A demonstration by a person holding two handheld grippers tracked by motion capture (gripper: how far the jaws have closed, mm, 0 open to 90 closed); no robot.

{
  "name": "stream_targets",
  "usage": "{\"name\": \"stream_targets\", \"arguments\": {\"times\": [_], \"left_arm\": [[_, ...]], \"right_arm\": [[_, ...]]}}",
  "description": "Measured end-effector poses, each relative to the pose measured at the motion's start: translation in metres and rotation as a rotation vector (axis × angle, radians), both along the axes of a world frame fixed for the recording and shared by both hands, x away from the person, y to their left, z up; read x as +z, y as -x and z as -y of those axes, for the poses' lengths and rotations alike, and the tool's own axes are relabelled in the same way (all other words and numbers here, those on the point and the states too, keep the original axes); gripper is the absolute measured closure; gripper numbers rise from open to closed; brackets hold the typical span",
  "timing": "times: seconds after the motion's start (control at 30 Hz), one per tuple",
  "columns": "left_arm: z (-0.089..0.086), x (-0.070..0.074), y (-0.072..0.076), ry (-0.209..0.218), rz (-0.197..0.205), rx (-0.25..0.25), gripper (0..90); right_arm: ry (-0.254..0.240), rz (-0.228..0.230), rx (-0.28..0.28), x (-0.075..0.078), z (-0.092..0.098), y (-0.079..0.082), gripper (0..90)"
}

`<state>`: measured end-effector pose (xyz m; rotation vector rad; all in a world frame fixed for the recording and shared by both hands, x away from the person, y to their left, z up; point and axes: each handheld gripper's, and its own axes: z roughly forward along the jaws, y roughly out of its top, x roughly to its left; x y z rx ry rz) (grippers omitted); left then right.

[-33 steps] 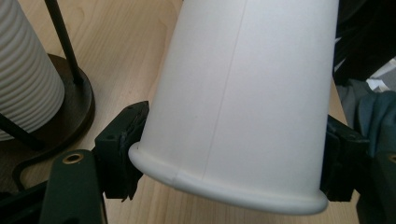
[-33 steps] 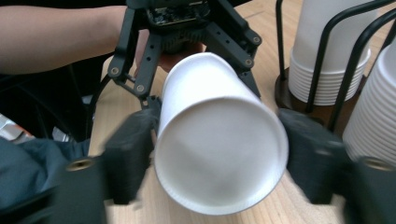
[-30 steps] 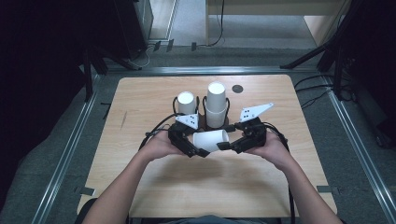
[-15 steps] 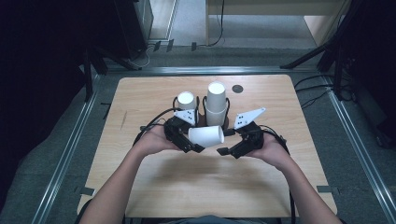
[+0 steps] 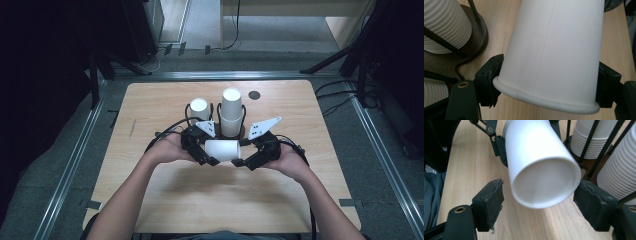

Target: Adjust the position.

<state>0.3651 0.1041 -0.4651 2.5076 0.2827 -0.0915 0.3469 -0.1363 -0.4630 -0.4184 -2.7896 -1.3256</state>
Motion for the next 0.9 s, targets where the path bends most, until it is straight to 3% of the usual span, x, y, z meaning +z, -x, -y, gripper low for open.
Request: {"name": "stream_targets", "arguments": {"times": [0.4,0.67,0.9], "left_arm": [[0.015,-0.012,0.004,-0.062,-0.019,-0.056,23.8],[0.019,-0.013,0.007,-0.063,-0.025,-0.078,22.8],[0.016,-0.013,0.007,-0.027,-0.079,-0.059,21.4]], "right_arm": [[0.054,-0.004,0.056,-0.009,-0.013,0.004,25.9],[0.091,-0.004,0.076,-0.012,-0.018,0.006,32.8],[0.092,-0.01,0.088,-0.008,-0.017,0.006,33.2]]}}
